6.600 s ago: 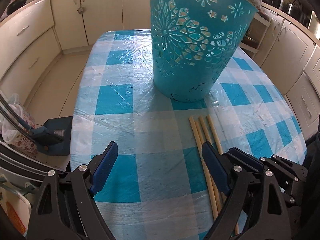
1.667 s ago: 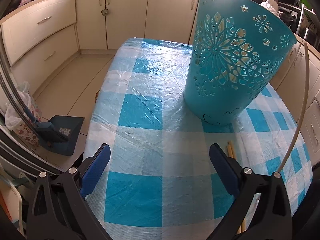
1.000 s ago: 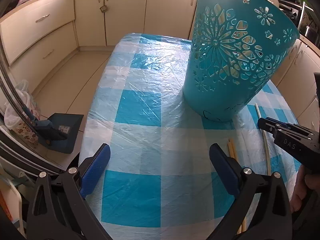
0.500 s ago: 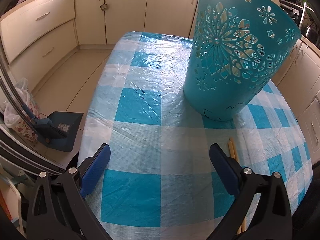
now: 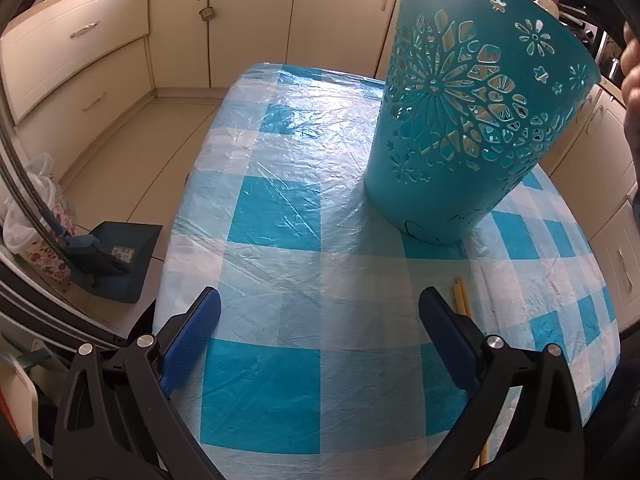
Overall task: Organize utensils
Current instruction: 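Lower the right gripper onto a loose chopstick on the table and close it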
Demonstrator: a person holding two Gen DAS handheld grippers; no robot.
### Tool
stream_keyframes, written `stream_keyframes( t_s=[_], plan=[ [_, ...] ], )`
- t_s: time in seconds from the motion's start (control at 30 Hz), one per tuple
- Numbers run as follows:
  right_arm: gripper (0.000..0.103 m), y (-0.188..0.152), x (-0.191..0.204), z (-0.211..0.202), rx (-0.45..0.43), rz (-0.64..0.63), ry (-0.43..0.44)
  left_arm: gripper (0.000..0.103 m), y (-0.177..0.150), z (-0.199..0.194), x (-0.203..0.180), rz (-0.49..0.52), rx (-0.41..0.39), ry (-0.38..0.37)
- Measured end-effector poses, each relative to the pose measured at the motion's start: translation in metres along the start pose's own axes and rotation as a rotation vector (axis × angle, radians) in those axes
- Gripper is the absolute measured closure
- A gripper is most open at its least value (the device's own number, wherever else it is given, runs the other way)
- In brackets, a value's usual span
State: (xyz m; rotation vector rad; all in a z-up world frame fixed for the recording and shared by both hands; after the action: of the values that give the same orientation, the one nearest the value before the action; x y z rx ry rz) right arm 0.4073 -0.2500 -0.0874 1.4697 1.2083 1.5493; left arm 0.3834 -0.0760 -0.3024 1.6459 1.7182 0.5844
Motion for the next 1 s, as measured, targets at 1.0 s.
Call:
stream_keyframes(
  t_s=[1.0],
  plan=[
    [0.095,-0.194,-0.022,-0.067,0.674,-0.179,-0.045,0.008,0.000,-0.004,0.014,-0.088,-0.032,0.027]
  ],
)
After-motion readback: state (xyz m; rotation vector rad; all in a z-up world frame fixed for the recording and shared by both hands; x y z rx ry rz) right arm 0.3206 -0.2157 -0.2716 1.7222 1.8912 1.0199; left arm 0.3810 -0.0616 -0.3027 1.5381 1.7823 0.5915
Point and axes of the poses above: each gripper's, at about its wrist camera, not at the fingertips, and z roughly the way its jaws point, x to its left, y to its top, the point moved 4 cm from there along z, roughly the way its jaws point, and after that the axes turned 11 degrees about -x, right-handed, at the moved point
